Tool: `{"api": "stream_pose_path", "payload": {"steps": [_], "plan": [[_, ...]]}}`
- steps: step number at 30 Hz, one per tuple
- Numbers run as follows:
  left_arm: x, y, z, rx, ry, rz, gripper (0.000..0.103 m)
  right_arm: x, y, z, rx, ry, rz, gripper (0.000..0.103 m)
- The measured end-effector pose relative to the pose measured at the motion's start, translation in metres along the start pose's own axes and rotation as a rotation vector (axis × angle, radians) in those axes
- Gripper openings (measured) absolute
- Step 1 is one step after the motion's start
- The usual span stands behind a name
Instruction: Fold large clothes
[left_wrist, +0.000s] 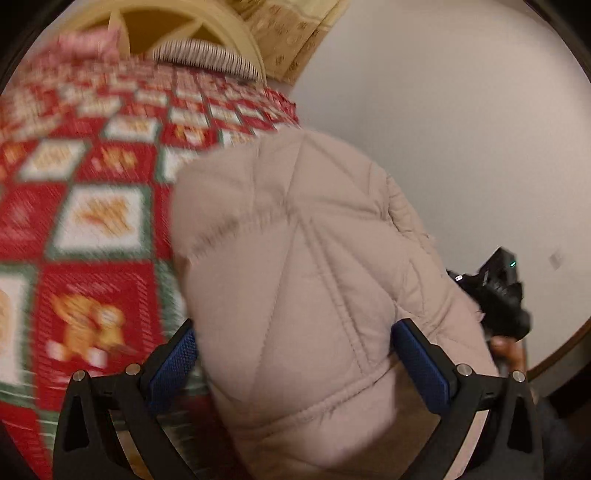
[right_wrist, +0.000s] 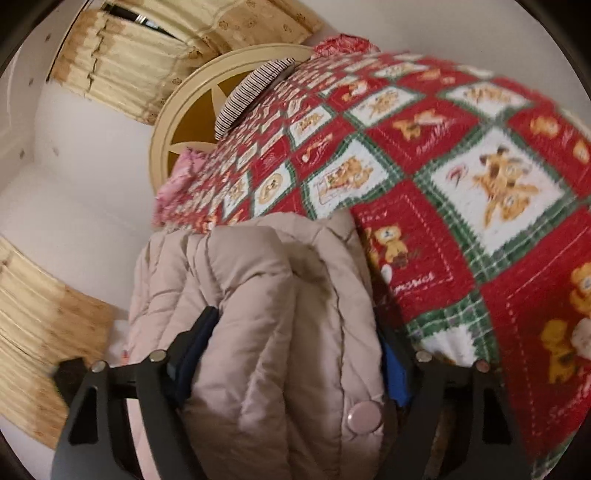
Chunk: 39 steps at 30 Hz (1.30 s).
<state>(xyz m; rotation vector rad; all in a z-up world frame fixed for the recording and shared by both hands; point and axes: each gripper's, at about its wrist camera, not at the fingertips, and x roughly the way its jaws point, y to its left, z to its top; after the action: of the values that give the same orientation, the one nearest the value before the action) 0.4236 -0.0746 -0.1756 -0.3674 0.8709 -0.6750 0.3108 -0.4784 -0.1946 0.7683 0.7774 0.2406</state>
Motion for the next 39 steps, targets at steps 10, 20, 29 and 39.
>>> {"api": "stream_pose_path", "payload": {"steps": [10,20,29,39], "plan": [[-0.03,-0.031,0.004,0.082,-0.02,-0.029,0.052,-0.01,0.015,-0.013,-0.013,0.032,0.129,0.025],[-0.158,-0.042,0.0,0.221,-0.15,0.111,0.043,-0.013,0.103,-0.029,-0.091,-0.008,0.262,0.022],[-0.256,0.003,-0.01,0.189,-0.236,0.316,0.04,0.072,0.205,-0.058,-0.152,0.107,0.396,0.021],[-0.328,0.065,-0.038,0.114,-0.305,0.451,0.04,0.144,0.287,-0.106,-0.23,0.245,0.47,0.021]]}}
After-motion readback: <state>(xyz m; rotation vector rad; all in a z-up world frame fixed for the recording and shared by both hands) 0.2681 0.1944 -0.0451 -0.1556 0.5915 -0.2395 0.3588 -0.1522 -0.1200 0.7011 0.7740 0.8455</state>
